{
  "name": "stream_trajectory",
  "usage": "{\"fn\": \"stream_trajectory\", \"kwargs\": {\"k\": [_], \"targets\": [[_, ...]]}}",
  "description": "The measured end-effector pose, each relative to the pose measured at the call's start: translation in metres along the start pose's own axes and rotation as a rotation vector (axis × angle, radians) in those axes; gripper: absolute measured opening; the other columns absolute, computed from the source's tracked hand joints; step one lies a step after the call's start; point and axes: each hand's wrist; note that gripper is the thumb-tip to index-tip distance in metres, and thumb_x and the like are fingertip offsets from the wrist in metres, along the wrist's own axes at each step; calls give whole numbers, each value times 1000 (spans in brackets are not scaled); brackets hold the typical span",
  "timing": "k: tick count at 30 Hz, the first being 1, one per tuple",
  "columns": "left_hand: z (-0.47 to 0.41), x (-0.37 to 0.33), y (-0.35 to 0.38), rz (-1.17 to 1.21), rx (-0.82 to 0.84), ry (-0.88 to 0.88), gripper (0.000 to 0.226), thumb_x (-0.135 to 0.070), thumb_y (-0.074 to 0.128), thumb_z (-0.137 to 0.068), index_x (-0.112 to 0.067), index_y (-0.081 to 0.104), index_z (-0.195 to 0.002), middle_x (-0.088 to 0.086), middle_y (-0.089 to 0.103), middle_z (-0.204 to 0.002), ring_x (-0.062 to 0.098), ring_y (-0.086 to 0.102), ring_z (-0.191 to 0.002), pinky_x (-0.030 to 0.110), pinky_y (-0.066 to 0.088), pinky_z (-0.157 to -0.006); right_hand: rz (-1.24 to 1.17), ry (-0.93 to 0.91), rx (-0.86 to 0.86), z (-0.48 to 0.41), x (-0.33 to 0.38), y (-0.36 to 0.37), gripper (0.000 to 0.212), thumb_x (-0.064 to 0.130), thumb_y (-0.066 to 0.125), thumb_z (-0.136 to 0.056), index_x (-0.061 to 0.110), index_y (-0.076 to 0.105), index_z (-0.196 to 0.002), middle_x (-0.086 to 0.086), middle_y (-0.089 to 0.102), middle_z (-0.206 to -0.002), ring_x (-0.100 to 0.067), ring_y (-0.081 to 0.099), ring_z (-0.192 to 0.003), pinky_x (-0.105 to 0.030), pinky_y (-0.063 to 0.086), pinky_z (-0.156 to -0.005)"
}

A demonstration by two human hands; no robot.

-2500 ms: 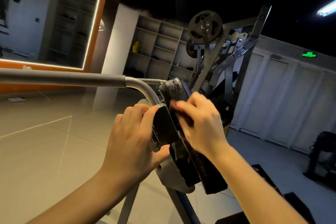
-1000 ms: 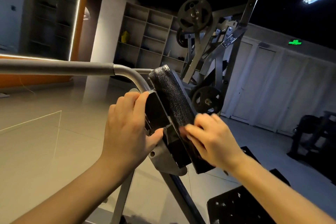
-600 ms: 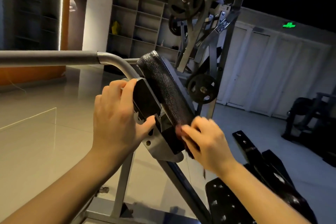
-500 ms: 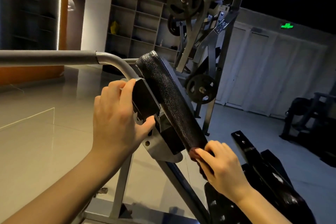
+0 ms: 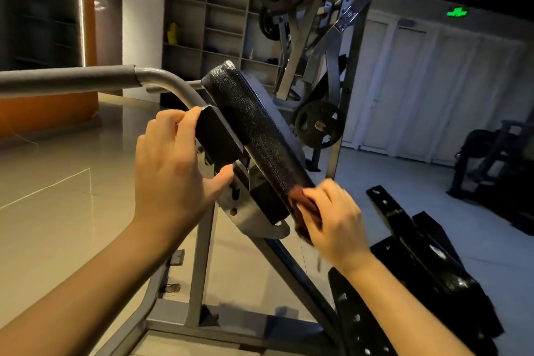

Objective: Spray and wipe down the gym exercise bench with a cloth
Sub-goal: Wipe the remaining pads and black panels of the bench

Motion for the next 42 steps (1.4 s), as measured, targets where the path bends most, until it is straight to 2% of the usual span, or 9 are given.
{"fn": "stream_trajectory", "kwargs": {"k": [4, 12, 15, 20, 27, 30, 34, 37, 42], "targets": [[-1, -2, 2, 30, -12, 1, 87, -43, 87, -73, -4, 49, -141, 18, 50, -125, 33, 47, -108, 46, 46, -84, -71, 201, -24, 46, -12, -5, 18, 31, 58, -99, 16, 60, -110, 4, 55, -99, -14, 57, -83, -38, 55, -65], [-2, 2, -2, -1, 10, 15, 85, -53, 82, -76, -5, 52, -140, 19, 53, -126, 33, 48, -110, 44, 46, -85, -143, 191, -265, -91, 42, 28, 22, 27, 63, -99, 7, 67, -106, -6, 62, -99, -19, 61, -89, -35, 56, -76], [-1, 3, -1, 5, -6, 18, 85, -52, 81, -76, -4, 52, -140, 20, 53, -126, 34, 49, -111, 42, 44, -86, -120, 193, -235, -43, 30, 29, 19, 25, 65, -99, 9, 65, -108, -3, 60, -101, -16, 59, -90, -33, 55, -75], [-1, 1, 4, 38, -11, 10, 83, -48, 83, -77, -4, 51, -139, 19, 51, -127, 33, 48, -111, 42, 44, -86, -19, 313, -159, 56, 11, 22, 20, 35, 56, -99, 17, 58, -107, 1, 58, -94, -12, 53, -81, -37, 54, -60], [-2, 4, -1, 0, 4, 28, 85, -51, 84, -75, -5, 53, -139, 20, 54, -125, 34, 49, -109, 41, 43, -84, -88, 295, -368, -91, 47, 31, 16, 24, 68, -97, 10, 67, -103, -3, 63, -98, -12, 54, -85, -28, 47, -75], [-3, 6, -3, -28, 2, 44, 85, -54, 83, -75, -5, 54, -138, 19, 55, -124, 33, 49, -108, 38, 39, -83, -46, 248, -349, -99, 52, 35, 19, 26, 66, -98, 8, 67, -104, -6, 63, -99, -17, 58, -87, -28, 47, -80], [-1, 6, 2, -11, -15, 29, 83, -53, 80, -77, -5, 54, -138, 18, 55, -125, 33, 48, -108, 39, 38, -82, 55, 229, -219, 2, 24, 31, 19, 28, 62, -98, 10, 65, -103, -3, 60, -97, -15, 52, -84, -25, 44, -70], [-1, 5, 5, 8, -24, 12, 79, -55, 73, -81, -6, 52, -139, 18, 54, -127, 33, 47, -111, 42, 40, -84, 15, 336, -118, 57, 12, 17, 18, 35, 54, -98, 18, 58, -105, 4, 56, -92, -11, 54, -78, -25, 48, -63], [0, 3, 3, 5, -16, -2, 81, -53, 80, -78, -5, 53, -139, 19, 55, -126, 35, 48, -110, 42, 40, -83, -149, 370, -215, 0, 27, 2, 20, 28, 64, -97, 14, 63, -112, 5, 59, -103, -10, 62, -86, -27, 58, -68]]}}
Point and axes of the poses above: each hand's wrist, its own z-axis away from the middle knuckle, its own y-axis out of the palm, x = y × z
